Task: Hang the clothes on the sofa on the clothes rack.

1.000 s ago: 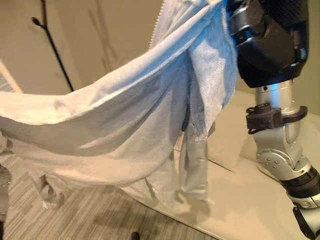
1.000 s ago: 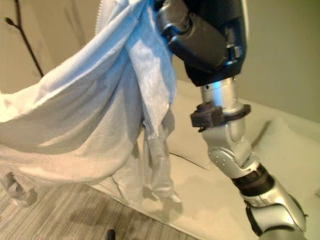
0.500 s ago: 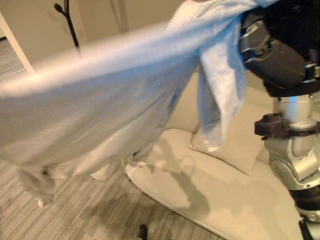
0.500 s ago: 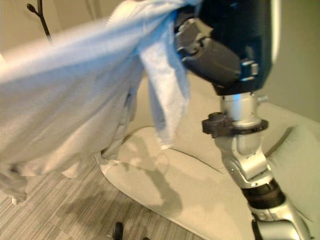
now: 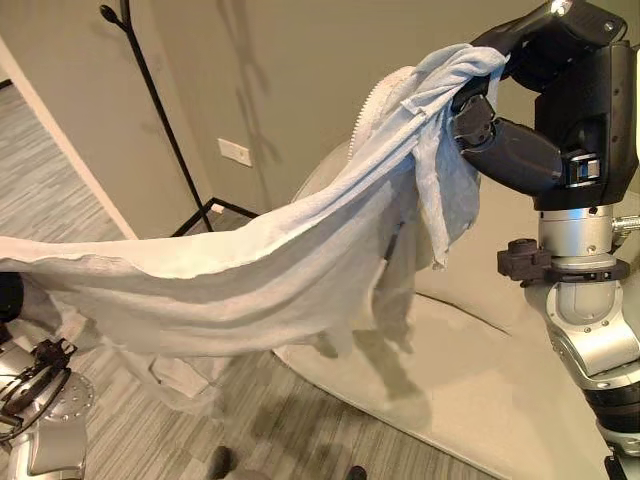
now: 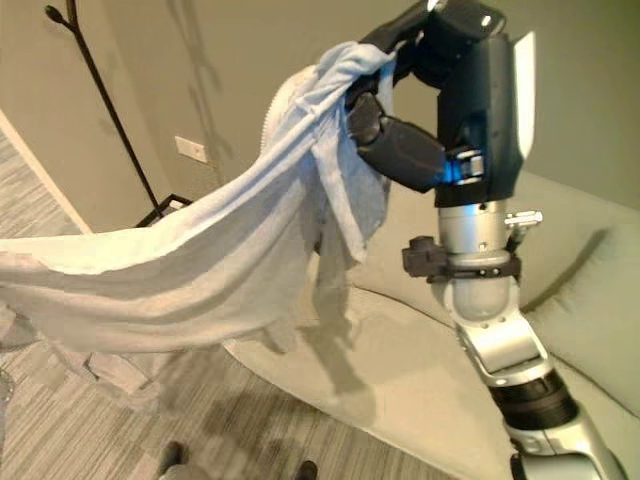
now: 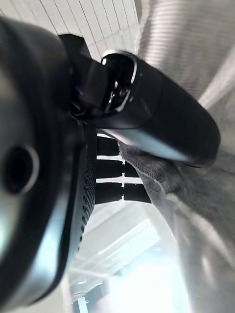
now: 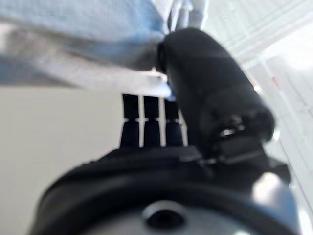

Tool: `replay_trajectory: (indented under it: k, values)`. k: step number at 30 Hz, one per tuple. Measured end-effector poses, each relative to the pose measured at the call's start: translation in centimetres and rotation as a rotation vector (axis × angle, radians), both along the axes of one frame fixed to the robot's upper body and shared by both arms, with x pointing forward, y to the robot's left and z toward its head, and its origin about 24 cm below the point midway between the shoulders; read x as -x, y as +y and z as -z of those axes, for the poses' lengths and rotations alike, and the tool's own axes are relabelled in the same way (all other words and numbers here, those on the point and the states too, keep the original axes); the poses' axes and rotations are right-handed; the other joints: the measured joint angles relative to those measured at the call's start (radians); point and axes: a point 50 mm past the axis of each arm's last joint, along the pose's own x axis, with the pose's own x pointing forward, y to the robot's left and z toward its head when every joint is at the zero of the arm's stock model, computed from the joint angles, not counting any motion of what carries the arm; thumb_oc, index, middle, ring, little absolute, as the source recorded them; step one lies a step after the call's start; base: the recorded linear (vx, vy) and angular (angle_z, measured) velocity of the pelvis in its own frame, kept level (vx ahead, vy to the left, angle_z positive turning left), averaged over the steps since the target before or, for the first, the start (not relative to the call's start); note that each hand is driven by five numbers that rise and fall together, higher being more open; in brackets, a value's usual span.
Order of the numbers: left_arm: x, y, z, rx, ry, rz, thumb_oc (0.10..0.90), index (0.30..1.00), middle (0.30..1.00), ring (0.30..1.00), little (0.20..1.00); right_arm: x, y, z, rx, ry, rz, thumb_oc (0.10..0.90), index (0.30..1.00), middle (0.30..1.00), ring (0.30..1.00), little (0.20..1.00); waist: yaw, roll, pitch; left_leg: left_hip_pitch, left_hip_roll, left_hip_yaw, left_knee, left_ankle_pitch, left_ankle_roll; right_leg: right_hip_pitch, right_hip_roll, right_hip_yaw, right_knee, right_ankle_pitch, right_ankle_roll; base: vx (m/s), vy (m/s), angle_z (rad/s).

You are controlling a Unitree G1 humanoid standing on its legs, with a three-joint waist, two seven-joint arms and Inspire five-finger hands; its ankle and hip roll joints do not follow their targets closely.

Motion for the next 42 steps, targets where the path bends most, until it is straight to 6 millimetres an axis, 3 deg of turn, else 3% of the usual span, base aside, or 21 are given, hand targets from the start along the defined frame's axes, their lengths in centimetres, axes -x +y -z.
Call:
replay_trajectory:
  k: [2, 3, 4, 5, 8, 9, 11, 12, 13, 14, 15, 17, 19, 20, 21, 27, 31, 33, 36, 39, 42]
  values:
    - [-0.2, -0.3, 0.2, 0.02, -0.008, 0.027, 0.4, 0.3, 0.3, 0.3, 0.3, -0.1, -0.6, 0.3, -0.038, 0.011, 0.031, 0.4, 0.3, 0.3, 0.3, 0.3, -0.005, 0.072, -0.003, 0.001, -0.041, -0.088, 0.038, -0.055, 0.001, -0.004, -0.104, 0.049, 0.027, 0.038, 0.139, 0.08, 0.954, -0.08]
    - [-0.9, 0.2, -0.6, 0.003, -0.02, 0.031, 0.4, 0.3, 0.3, 0.3, 0.3, 0.4, -1.1, 3.0, -0.11, 0.094, 0.055, 0.4, 0.3, 0.3, 0.3, 0.3, -0.01, -0.035, 0.003, -0.08, -0.217, -0.066, 0.186, -0.141, 0.039, -0.004, -0.267, 0.06, 0.053, 0.124, 0.109, 0.02, 0.998, 0.8]
    - [-1.8, -0.4, -1.0, 0.004, -0.025, 0.071, 0.4, 0.3, 0.3, 0.3, 0.3, 1.9, -2.7, 4.4, -0.083, 0.133, 0.158, 0.4, 0.3, 0.3, 0.3, 0.3, 0.006, -0.048, 0.001, -0.158, -0.299, -0.05, 0.359, -0.209, 0.126, -0.005, -0.334, 0.066, 0.101, 0.23, 0.042, -0.07, 0.95, 1.34]
    - [-2.0, -0.3, -2.0, -0.046, -0.023, 0.089, 0.4, 0.3, 0.3, 0.3, 0.3, 3.8, -4.4, 5.1, -0.131, 0.116, 0.311, 0.4, 0.3, 0.3, 0.3, 0.3, 0.057, -0.067, 0.001, -0.174, -0.421, -0.015, 0.446, -0.234, 0.234, -0.1, -0.458, 0.084, 0.232, 0.516, -0.046, -0.07, 0.989, 1.12]
    - [-0.1, 2.4, -5.1, -0.17, -0.031, -0.028, 0.4, 0.3, 0.3, 0.3, 0.3, 2.4, -0.8, 4.2, -0.119, 0.064, 0.233, 0.4, 0.3, 0.3, 0.3, 0.3, 0.1, -0.134, -0.005, -0.102, -0.523, 0.124, 0.386, -0.212, 0.391, -0.186, -0.507, -0.088, 0.349, 0.499, -0.042, 0.01, 0.727, -0.28]
    - [0.4, 2.7, -4.9, -0.144, -0.048, -0.064, 0.4, 0.3, 0.3, 0.3, 0.3, 2.4, -0.1, 4.1, -0.077, 0.051, 0.224, 0.4, 0.3, 0.3, 0.3, 0.3, 0.107, -0.117, -0.001, -0.041, -0.53, 0.136, 0.312, -0.188, 0.426, -0.179, -0.477, -0.184, 0.45, 0.322, 0.001, 0.0, 0.286, -0.72]
    - [0.9, 2.6, -4.8, -0.131, -0.082, -0.085, 0.4, 0.3, 0.3, 0.3, 0.3, 2.4, -0.4, 3.5, 0.018, 0.01, 0.256, 0.4, 0.3, 0.3, 0.3, 0.3, 0.071, -0.086, -0.018, 0.043, -0.522, 0.143, 0.14, -0.109, 0.392, -0.182, -0.255, -0.16, 0.532, 0.063, 0.112, 0.0, 0.208, -0.14]
    - [1.0, 2.6, -4.8, -0.132, -0.088, -0.087, 0.4, 0.3, 0.3, 0.3, 0.3, 2.2, -0.6, 3.0, 0.051, -0.017, 0.263, 0.4, 0.3, 0.3, 0.3, 0.3, 0.067, -0.085, -0.019, 0.055, -0.522, 0.165, 0.088, -0.101, 0.312, -0.196, -0.171, -0.175, 0.538, 0.023, 0.093, 0.02, 0.167, -0.3]
    - [1.1, 2.7, -4.4, -0.113, -0.084, -0.097, 0.4, 0.3, 0.3, 0.3, 0.3, 1.8, -0.4, 3.0, 0.056, -0.022, 0.254, 0.4, 0.3, 0.3, 0.3, 0.3, 0.07, -0.121, -0.025, 0.036, -0.507, 0.249, 0.137, -0.178, 0.134, -0.213, -0.101, -0.181, 0.507, -0.016, 0.029, 0.02, 0.154, -0.2]
    - [1.0, 2.7, -4.6, -0.125, -0.075, -0.092, 0.4, 0.3, 0.3, 0.3, 0.3, 1.2, -0.3, 2.6, 0.055, -0.036, 0.254, 0.4, 0.3, 0.3, 0.3, 0.3, 0.029, -0.161, -0.024, -0.079, -0.5, 0.211, 0.407, -0.274, 0.302, -0.265, -0.11, -0.141, 0.508, -0.027, 0.032, 0.04, 0.115, -0.12]
    - [0.7, 2.4, -4.5, -0.129, -0.06, -0.071, 0.4, 0.3, 0.3, 0.3, 0.3, 1.0, -0.7, 2.0, 0.072, -0.054, 0.275, 0.4, 0.3, 0.3, 0.3, 0.3, 0.018, -0.139, -0.032, -0.102, -0.428, 0.129, 0.514, -0.317, 0.321, -0.311, -0.095, -0.114, 0.534, -0.043, 0.086, 0.06, 0.1, -0.43]
    - [-0.2, 1.7, -1.1, 0.029, -0.016, -0.086, 0.4, 0.3, 0.3, 0.3, 0.3, 0.7, -0.4, 3.6, 0.086, 0.03, 0.232, 0.4, 0.3, 0.3, 0.3, 0.3, 0.017, -0.118, -0.024, -0.012, -0.49, 0.123, 0.322, -0.262, 0.294, -0.349, -0.064, -0.115, 0.475, -0.082, 0.115, 0.11, 0.05, -0.24]
    - [-1.4, 1.2, 0.0, 0.058, 0.052, -0.036, 0.4, 0.3, 0.3, 0.3, 0.3, 0.5, -0.4, 3.6, 0.106, 0.057, 0.203, 0.4, 0.3, 0.3, 0.3, 0.3, -0.016, -0.173, 0.015, -0.022, -0.575, 0.083, 0.335, -0.147, 0.028, -0.334, -0.052, -0.111, 0.334, -0.019, 0.034, 0.19, -0.04, 0.97]
    - [-3.7, -0.5, -1.0, -0.018, 0.089, 0.084, 0.4, 0.3, 0.3, 0.3, 0.3, 0.3, -2.3, 2.7, 0.05, 0.053, 0.23, 0.4, 0.3, 0.3, 0.3, 0.3, -0.081, -0.142, 0.026, -0.139, -0.444, 0.028, 0.46, -0.309, 0.256, -0.315, -0.108, -0.048, 0.232, 0.04, 0.055, 0.29, -0.063, 0.75]
    - [-3.3, -0.6, -0.7, -0.001, 0.085, 0.082, 0.4, 0.3, 0.3, 0.3, 0.3, -0.1, -2.1, 3.7, -0.014, 0.099, 0.206, 0.4, 0.3, 0.3, 0.3, 0.3, -0.033, -0.175, 0.028, -0.104, -0.49, 0.086, 0.437, -0.296, 0.279, -0.313, -0.135, -0.043, 0.243, 0.022, 0.064, 0.31, -0.051, 0.45]
    - [-1.9, -0.1, 0.0, 0.075, 0.066, 0.04, 0.4, 0.3, 0.3, 0.3, 0.3, 0.1, -3.1, 4.4, -0.049, 0.144, 0.227, 0.4, 0.3, 0.3, 0.3, 0.3, -0.026, -0.105, 0.005, 0.107, -0.515, 0.052, 0.059, -0.128, 0.33, -0.066, 0.063, -0.119, 0.11, -0.037, 0.002, 0.17, -0.038, 0.04]
    - [-2.0, -0.3, 0.0, 0.09, 0.052, 0.053, 0.4, 0.3, 0.3, 0.3, 0.3, 0.1, -4.0, 4.3, -0.05, 0.135, 0.301, 0.4, 0.3, 0.3, 0.3, 0.3, -0.041, -0.052, 0.001, 0.134, -0.532, 0.09, 0.111, -0.149, 0.292, -0.069, 0.127, -0.111, 0.042, -0.042, -0.1, 0.08, -0.062, 0.04]
    - [-1.8, -0.4, 0.4, 0.089, 0.076, 0.075, 0.4, 0.3, 0.3, 0.3, 0.3, 0.3, -4.3, 4.9, -0.032, 0.155, 0.338, 0.4, 0.3, 0.3, 0.3, 0.3, -0.035, -0.107, -0.018, 0.028, -0.6, 0.182, 0.413, -0.176, 0.23, -0.046, 0.109, -0.058, -0.034, 0.051, -0.222, -0.01, -0.024, -0.08]
    - [-1.0, -1.3, 2.2, 0.116, 0.117, 0.108, 0.4, 0.3, 0.3, 0.3, 0.3, 0.3, -5.2, 4.9, -0.009, 0.139, 0.428, 0.4, 0.3, 0.3, 0.3, 0.3, -0.013, -0.053, -0.044, -0.157, -0.524, 0.181, 0.776, -0.226, 0.19, 0.007, 0.12, 0.014, -0.077, 0.046, -0.201, 0.03, 0.03, -0.36]
    - [-1.4, -1.9, 2.2, 0.119, 0.121, 0.146, 0.4, 0.3, 0.3, 0.3, 0.3, 0.3, -5.4, 5.0, -0.024, 0.129, 0.469, 0.4, 0.3, 0.3, 0.3, 0.3, -0.021, -0.066, -0.042, -0.182, -0.369, 0.166, 0.537, -0.248, 0.189, 0.025, 0.12, 0.053, -0.099, 0.048, -0.177, 0.06, 0.119, -0.35]
    - [-2.2, -3.5, 2.7, 0.123, 0.161, 0.235, 0.4, 0.3, 0.3, 0.3, 0.3, 0.1, -5.1, 5.2, -0.067, 0.119, 0.48, 0.4, 0.3, 0.3, 0.3, 0.3, -0.02, -0.066, -0.042, -0.164, -0.386, 0.065, 0.131, -0.19, 0.16, 0.034, 0.095, 0.11, -0.142, 0.07, -0.11, 0.16, 0.162, -0.53]
